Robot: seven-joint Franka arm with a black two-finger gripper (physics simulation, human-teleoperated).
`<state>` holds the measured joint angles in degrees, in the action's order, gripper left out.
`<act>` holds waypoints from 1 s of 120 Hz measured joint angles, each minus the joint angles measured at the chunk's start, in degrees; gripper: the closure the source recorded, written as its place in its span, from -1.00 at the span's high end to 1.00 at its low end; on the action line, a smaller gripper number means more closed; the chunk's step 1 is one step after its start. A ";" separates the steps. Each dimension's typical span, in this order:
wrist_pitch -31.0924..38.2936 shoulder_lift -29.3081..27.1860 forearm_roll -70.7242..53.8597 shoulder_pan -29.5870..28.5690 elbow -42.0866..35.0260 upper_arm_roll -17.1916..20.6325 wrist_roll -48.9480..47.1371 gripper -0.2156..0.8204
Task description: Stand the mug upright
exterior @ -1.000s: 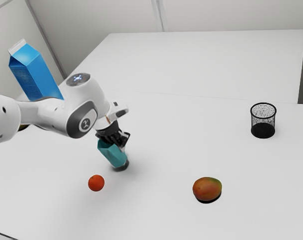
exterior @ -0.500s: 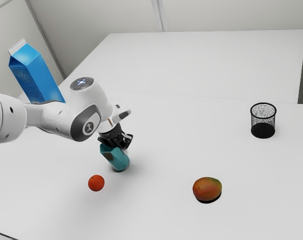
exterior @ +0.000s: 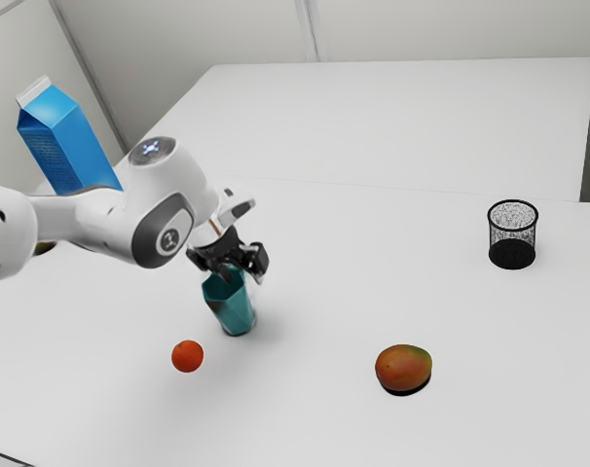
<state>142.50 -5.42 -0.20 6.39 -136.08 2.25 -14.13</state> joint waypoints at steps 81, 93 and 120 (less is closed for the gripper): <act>-24.01 -1.56 0.80 -0.09 20.06 0.08 0.13 0.52; -30.37 0.89 0.81 -0.11 26.49 0.31 0.15 0.53; -41.60 5.08 0.64 0.23 39.16 0.48 0.19 0.54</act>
<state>100.90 -0.34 0.44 6.62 -96.92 2.72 -13.94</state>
